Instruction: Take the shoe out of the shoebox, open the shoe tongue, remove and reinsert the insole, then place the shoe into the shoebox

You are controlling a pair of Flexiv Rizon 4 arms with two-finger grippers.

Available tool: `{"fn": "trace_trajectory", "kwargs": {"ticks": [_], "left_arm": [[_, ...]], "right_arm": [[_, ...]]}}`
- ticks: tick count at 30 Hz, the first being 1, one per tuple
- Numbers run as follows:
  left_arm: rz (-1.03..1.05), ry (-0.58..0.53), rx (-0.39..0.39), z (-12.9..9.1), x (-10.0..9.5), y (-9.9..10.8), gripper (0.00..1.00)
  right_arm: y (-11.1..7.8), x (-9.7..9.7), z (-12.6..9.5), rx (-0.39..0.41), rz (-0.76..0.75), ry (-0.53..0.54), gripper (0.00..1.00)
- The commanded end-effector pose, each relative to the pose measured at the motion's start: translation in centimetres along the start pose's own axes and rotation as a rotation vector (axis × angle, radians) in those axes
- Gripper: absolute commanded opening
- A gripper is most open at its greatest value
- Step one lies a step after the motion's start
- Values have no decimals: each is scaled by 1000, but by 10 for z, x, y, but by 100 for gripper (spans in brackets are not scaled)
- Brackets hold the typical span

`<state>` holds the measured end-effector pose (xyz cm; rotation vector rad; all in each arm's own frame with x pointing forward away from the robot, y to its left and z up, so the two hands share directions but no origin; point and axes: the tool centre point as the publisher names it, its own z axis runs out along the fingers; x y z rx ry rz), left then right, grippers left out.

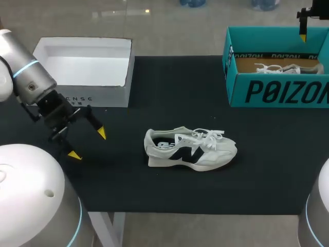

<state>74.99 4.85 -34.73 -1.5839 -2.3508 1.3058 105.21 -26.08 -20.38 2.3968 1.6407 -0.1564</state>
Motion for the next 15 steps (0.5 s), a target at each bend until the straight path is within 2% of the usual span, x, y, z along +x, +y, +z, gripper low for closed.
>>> {"fn": "trace_trajectory", "kwargs": {"ticks": [1,2,4,6,8,9,10,11,12,14,15], "left_arm": [[0,1,-4,0,0,-1,100],[0,1,-4,0,0,-1,100],[-90,-88,-12,7,7,-1,100],[-189,-169,16,16,13,-4,100],[-257,-229,-85,29,18,-8,100],[-314,-294,-57,34,21,-11,100],[-353,-340,17,36,23,-14,100],[-404,-398,58,38,26,-16,100],[-472,-456,68,38,28,-15,100],[-497,-497,118,41,34,-18,100],[-500,-529,103,41,36,-21,100]], "right_arm": [[0,0,0,-1,0,0,100],[0,0,0,-1,0,0,100],[0,0,0,-1,0,0,100],[0,0,0,-1,0,0,100],[0,0,0,-1,0,0,100],[0,0,0,-1,0,0,100],[0,0,0,-1,0,0,100],[0,0,0,-1,0,0,100],[0,0,0,-1,0,0,100],[0,0,0,-1,0,0,100],[0,0,0,-1,0,0,100]]}}
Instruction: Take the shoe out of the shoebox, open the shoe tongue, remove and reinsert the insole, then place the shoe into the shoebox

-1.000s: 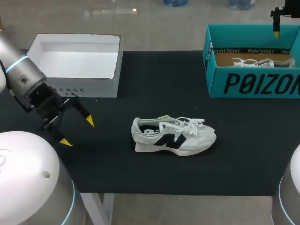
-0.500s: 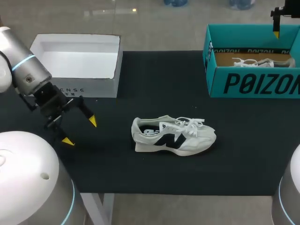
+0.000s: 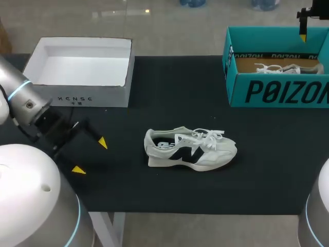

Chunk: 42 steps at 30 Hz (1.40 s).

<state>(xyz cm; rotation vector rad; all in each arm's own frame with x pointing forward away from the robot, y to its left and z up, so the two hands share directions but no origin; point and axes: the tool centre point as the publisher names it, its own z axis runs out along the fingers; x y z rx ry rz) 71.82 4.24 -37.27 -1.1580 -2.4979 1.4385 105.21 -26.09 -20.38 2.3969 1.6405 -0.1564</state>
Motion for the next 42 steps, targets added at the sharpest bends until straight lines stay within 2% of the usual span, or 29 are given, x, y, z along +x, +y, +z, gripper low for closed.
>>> {"fn": "trace_trajectory", "kwargs": {"ticks": [1,3,9,12,26,27,33,42], "left_arm": [[-248,-390,97,5,21,-11,100],[-274,-406,156,2,23,-14,100],[-393,-427,209,-2,13,-7,100],[-353,-450,216,4,7,-11,100],[-353,-450,216,4,7,-11,100],[-396,-503,200,5,4,-9,100],[-505,-559,226,22,-11,-1,100],[-496,-467,256,59,-43,5,100]], "right_arm": [[0,0,0,-1,0,0,100],[0,0,0,-1,0,0,100],[0,0,0,-1,0,0,100],[0,0,0,-1,0,0,100],[0,0,0,-1,0,0,100],[0,0,0,-1,0,0,100],[0,0,0,-1,0,0,100],[0,0,0,-1,0,0,100]]}}
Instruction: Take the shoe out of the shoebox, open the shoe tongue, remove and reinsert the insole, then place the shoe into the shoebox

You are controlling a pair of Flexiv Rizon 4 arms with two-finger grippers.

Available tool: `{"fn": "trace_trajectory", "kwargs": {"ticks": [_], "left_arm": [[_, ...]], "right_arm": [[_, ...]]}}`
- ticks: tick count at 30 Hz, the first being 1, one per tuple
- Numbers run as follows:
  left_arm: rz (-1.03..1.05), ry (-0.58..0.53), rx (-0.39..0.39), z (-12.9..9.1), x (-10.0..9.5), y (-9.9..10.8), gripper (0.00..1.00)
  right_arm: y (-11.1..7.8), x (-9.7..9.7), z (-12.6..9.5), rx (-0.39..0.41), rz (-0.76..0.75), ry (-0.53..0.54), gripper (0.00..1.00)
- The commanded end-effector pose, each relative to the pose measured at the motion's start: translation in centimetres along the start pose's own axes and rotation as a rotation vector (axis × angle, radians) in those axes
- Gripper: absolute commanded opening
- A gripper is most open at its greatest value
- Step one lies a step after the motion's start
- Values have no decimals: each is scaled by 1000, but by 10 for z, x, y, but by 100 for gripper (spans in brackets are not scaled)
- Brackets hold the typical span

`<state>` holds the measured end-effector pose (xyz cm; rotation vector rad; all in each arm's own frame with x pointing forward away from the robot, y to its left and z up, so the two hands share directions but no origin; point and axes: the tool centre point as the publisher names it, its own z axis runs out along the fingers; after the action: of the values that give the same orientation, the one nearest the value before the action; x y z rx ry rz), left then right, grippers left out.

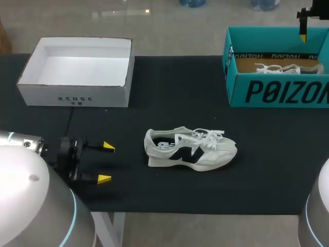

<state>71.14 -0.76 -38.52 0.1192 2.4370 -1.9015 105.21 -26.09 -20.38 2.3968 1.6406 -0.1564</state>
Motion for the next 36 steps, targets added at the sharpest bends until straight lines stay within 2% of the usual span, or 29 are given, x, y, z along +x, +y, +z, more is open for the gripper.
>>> {"fn": "trace_trajectory", "kwargs": {"ticks": [1,9,17,28,36], "left_arm": [[-16,39,-4,25,-21,9,100],[-35,54,-23,54,-54,13,100],[-56,57,-38,81,-81,29,100],[-92,73,-40,95,-82,39,100],[-98,84,-22,99,-78,31,100]], "right_arm": [[0,0,0,-1,0,0,100],[0,0,0,-1,0,0,100],[0,0,0,-1,0,0,100],[0,0,0,-1,0,0,100],[0,0,0,-1,0,0,100]]}}
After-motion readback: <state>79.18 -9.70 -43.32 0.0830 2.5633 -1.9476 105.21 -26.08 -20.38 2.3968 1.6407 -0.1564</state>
